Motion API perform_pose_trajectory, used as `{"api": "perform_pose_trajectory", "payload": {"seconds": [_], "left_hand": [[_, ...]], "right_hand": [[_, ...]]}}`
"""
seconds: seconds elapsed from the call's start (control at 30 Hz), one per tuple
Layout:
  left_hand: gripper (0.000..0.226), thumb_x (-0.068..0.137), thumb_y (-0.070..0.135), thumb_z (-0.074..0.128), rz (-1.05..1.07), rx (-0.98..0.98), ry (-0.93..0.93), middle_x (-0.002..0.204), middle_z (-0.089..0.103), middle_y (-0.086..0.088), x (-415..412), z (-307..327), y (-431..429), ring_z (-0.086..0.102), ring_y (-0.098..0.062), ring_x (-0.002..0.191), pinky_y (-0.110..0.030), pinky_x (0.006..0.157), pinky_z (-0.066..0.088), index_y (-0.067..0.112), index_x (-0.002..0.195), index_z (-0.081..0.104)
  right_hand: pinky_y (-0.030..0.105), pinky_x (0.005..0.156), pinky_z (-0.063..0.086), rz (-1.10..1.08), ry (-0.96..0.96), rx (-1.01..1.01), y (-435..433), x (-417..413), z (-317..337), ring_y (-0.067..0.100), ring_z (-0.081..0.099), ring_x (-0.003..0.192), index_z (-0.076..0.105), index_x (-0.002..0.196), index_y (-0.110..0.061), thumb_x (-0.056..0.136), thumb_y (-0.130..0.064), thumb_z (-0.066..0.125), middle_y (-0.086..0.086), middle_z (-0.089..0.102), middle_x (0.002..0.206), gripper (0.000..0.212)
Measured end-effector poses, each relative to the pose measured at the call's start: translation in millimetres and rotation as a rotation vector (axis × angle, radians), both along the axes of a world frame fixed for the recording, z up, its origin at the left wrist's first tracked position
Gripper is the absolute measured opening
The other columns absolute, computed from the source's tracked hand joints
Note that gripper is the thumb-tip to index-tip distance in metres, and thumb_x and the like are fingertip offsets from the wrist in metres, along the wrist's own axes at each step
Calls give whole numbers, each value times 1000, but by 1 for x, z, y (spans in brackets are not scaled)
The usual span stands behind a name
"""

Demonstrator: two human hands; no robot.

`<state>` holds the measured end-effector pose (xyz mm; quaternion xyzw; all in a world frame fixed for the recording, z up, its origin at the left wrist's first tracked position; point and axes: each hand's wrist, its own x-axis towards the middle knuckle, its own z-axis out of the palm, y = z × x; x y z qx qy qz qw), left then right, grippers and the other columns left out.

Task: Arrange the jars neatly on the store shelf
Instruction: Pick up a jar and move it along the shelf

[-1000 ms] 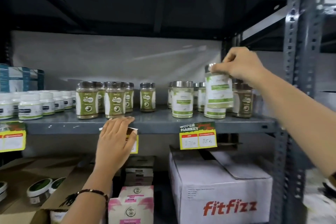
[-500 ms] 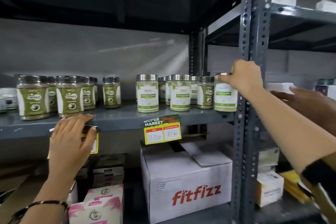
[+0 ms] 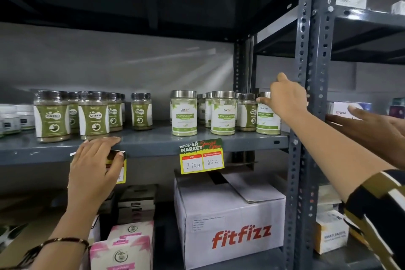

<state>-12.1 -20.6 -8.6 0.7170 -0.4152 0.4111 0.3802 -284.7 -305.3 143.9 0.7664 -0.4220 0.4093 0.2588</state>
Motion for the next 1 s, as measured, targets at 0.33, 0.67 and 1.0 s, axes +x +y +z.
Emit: {"api": "perform_pose_trajectory", "payload": {"seconds": [0.33,0.67,1.0], "left_hand": [[46,82,33,38,6,10,-22,111,64,-12,2,1,0,53,-29,108,-42,102,27,7,111,61],[45,83,34,38,4,15,-16,110,63,-10,1,0,2,52,-27,108,-40,103,26,8,112,60],[40,81,32,41,0,13,-39,108,63,-6,6,-1,2,53,-24,106,-36,103,25,10,110,61]], "right_hand": [[59,109,16,111,397,245,-18,30,29,29,43,128,61,119,-21,93,-42,46,6,54,134,37],[65,109,0,359,51,422,-20,30,32,19,47,94,62,76,-24,79,-46,67,-5,64,85,23],[49,101,40,594,-503,181,6,31,68,18,59,99,64,95,-25,78,-39,69,-3,67,100,23]]}}
